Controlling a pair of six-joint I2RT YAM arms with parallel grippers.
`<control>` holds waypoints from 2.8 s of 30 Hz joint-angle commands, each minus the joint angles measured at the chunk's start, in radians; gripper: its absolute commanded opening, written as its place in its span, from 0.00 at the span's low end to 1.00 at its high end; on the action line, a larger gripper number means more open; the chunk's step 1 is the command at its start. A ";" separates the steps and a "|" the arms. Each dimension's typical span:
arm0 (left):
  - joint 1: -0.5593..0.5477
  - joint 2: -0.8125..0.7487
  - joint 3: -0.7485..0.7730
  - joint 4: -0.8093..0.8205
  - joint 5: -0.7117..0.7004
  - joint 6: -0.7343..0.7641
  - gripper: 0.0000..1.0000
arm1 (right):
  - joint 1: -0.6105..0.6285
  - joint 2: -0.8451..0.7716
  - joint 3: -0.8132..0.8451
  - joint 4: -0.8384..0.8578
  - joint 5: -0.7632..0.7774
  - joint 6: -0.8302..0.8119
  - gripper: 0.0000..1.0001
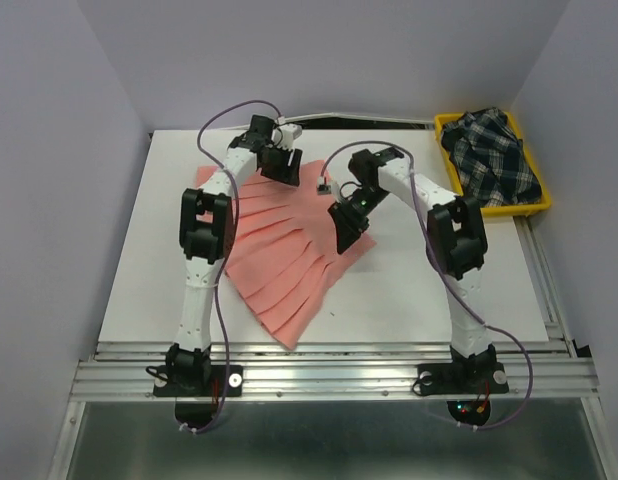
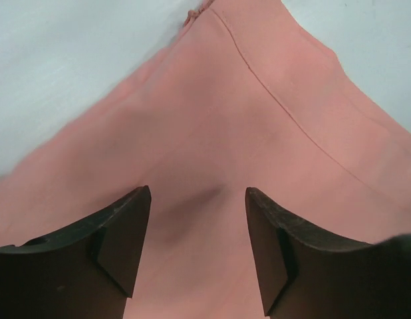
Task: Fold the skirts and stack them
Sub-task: Flatten the skirt out, then fold the skirt
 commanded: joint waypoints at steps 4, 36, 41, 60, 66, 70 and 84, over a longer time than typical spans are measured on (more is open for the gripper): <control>0.082 -0.406 -0.170 0.051 -0.025 0.065 0.75 | -0.163 -0.012 0.289 0.101 -0.052 0.151 0.48; -0.065 -0.555 -0.853 -0.198 0.035 0.491 0.58 | 0.018 -0.249 -0.410 -0.020 0.337 -0.392 0.43; -0.109 -0.572 -0.982 -0.274 0.095 0.600 0.47 | -0.003 -0.308 -0.303 -0.058 0.263 -0.338 0.45; 0.025 -0.402 -0.214 -0.583 0.222 0.718 0.66 | -0.290 0.172 0.505 0.233 0.244 0.003 0.80; 0.112 -0.195 0.117 -0.477 0.159 0.763 0.74 | -0.270 0.214 0.474 0.296 0.229 0.007 0.87; 0.104 -0.213 -0.011 -0.270 0.127 0.834 0.80 | -0.250 0.232 0.433 0.298 0.221 -0.010 0.87; 0.055 -0.044 0.076 -0.179 0.118 0.847 0.81 | -0.209 0.284 0.344 0.292 0.332 -0.091 0.65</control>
